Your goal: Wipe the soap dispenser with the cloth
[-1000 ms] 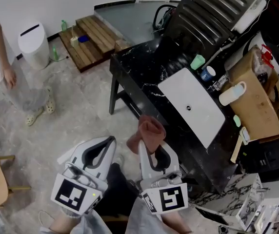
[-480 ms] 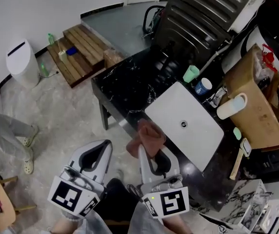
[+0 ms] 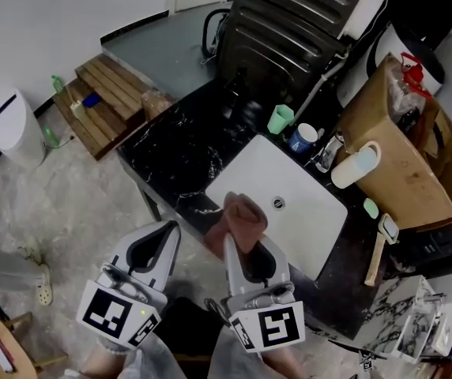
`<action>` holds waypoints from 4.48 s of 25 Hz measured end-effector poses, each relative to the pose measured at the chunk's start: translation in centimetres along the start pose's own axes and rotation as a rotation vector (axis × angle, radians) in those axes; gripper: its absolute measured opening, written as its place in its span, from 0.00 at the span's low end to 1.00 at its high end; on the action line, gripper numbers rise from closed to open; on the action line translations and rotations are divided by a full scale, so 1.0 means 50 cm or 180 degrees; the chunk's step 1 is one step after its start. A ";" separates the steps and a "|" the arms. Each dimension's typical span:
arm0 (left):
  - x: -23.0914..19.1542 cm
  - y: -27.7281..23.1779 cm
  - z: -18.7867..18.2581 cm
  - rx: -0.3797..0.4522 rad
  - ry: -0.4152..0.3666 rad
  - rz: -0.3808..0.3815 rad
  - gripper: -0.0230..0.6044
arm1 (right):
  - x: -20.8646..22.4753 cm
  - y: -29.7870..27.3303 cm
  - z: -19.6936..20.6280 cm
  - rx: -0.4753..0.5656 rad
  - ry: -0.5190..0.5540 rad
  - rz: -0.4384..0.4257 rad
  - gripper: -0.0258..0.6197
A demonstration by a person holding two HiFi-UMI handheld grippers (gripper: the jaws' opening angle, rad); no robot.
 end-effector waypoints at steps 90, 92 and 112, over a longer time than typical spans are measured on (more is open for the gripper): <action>-0.613 -0.446 0.008 -0.0403 0.0251 0.0906 0.04 | 0.276 -0.927 0.148 -0.1209 0.1929 0.1558 0.16; -0.616 -0.449 0.009 -0.0418 0.0252 0.0874 0.04 | 0.266 -0.925 0.155 -0.1178 0.2081 0.1557 0.16; -0.617 -0.483 0.022 -0.0481 0.0269 0.0826 0.04 | 0.228 -0.934 0.239 -0.1531 0.2266 0.1041 0.16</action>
Point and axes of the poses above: the fingertips, and each gripper's own axes: y backward along the fingers, x to its right, z out of its underside, the point moved 6 cm from there along y, backward along the fingers, and after that the axes turned 11 degrees about z, right-handed, at the moved point
